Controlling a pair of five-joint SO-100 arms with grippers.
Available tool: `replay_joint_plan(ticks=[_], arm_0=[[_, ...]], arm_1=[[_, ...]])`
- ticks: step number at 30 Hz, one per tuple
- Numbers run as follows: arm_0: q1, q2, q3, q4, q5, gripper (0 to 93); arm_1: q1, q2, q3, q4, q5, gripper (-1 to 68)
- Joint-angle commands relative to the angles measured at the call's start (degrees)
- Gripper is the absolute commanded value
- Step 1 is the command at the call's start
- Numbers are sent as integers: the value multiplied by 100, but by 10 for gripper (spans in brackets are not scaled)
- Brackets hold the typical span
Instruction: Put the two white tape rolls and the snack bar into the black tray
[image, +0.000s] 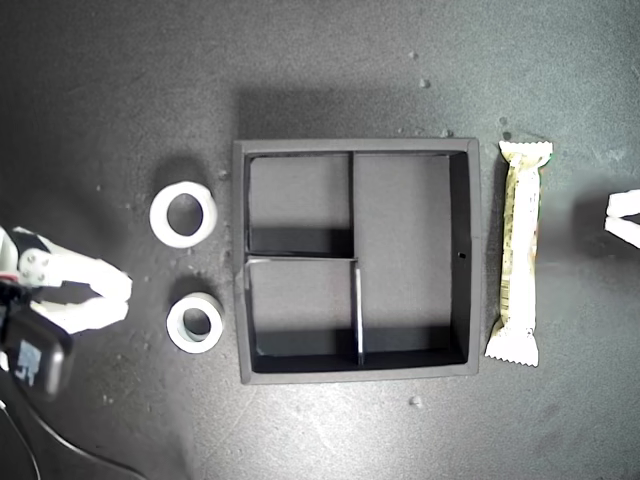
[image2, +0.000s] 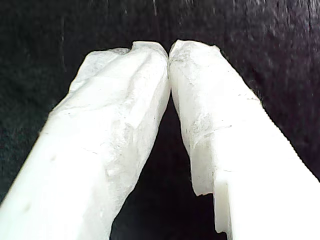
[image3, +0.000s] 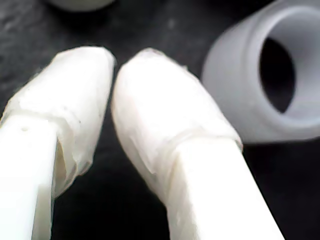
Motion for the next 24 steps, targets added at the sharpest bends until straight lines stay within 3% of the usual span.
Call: replay_joint_plan(ticks=[1, 4, 8, 15, 24], arm_0=[[-369, 264, -272, -325, 800, 29], [-606, -123, -624, -360, 1151, 63], [-633, -1978, -1477, -1160, 1626, 91], [-650, -5792, -3788, -1380, 2329, 129], [-729, -7523, -4632, -1169, 2232, 135]], arm_1=[[132, 26, 70, -686, 53, -4], [132, 26, 70, -1389, -290, -4], [62, 26, 62, -1916, -765, -4], [-18, 26, -334, -1354, -1266, -3], [-149, 26, -352, -1090, -1248, -2]])
